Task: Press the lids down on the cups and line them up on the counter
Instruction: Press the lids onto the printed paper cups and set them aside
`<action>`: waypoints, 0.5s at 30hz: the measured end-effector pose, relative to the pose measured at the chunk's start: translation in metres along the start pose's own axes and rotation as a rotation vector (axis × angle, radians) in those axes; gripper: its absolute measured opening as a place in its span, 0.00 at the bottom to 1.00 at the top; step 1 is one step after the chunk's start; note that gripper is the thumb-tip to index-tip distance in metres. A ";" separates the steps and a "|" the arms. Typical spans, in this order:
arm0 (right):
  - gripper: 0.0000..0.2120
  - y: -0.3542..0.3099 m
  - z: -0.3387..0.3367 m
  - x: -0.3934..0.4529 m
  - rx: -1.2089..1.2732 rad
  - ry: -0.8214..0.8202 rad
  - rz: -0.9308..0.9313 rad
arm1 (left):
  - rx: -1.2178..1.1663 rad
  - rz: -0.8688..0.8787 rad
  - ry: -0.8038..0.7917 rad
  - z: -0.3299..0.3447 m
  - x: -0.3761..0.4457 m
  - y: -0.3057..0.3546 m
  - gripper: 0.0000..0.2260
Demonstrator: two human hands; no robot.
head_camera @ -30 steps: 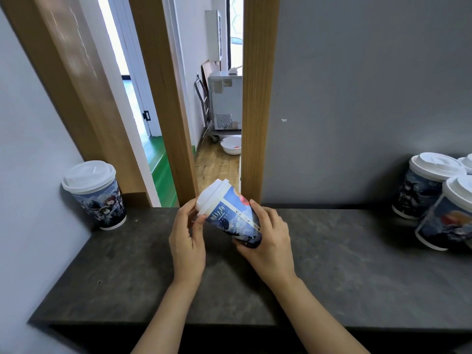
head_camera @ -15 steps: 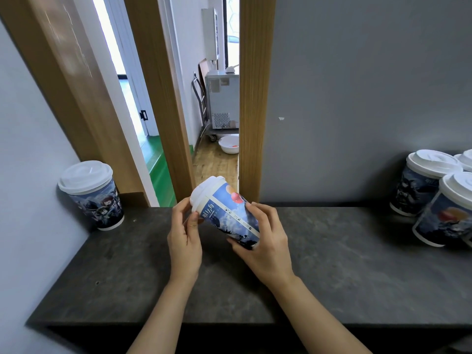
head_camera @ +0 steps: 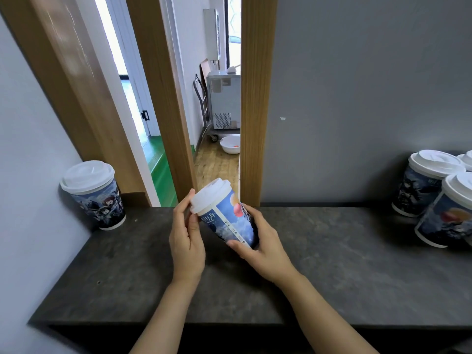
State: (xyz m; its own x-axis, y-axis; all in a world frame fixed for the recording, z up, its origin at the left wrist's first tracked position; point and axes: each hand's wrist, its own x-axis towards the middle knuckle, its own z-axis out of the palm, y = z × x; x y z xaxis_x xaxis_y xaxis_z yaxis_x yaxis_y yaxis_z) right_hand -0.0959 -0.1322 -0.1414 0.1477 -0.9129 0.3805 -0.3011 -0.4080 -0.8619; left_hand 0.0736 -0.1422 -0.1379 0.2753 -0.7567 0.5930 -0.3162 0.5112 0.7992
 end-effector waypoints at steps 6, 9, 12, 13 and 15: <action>0.39 0.002 0.003 0.000 -0.371 0.183 -0.158 | 0.018 0.024 -0.045 -0.001 -0.002 0.004 0.16; 0.40 0.002 0.004 -0.001 -0.491 0.232 -0.220 | 0.039 -0.024 -0.002 0.000 -0.001 0.004 0.12; 0.39 0.002 0.002 -0.001 -0.463 0.208 -0.176 | 0.058 -0.060 0.009 0.001 -0.001 0.004 0.10; 0.38 0.002 0.002 -0.002 -0.433 0.182 -0.152 | 0.058 -0.072 0.006 0.002 -0.001 0.004 0.10; 0.37 0.001 0.002 -0.002 -0.367 0.130 -0.114 | 0.050 -0.086 -0.005 0.002 -0.002 0.004 0.10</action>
State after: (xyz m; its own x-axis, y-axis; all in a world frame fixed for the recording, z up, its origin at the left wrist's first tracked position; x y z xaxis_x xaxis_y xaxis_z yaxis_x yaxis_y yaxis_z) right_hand -0.0946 -0.1303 -0.1434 0.0864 -0.8462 0.5257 -0.6094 -0.4624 -0.6441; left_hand 0.0698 -0.1398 -0.1356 0.2985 -0.7989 0.5221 -0.3365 0.4238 0.8409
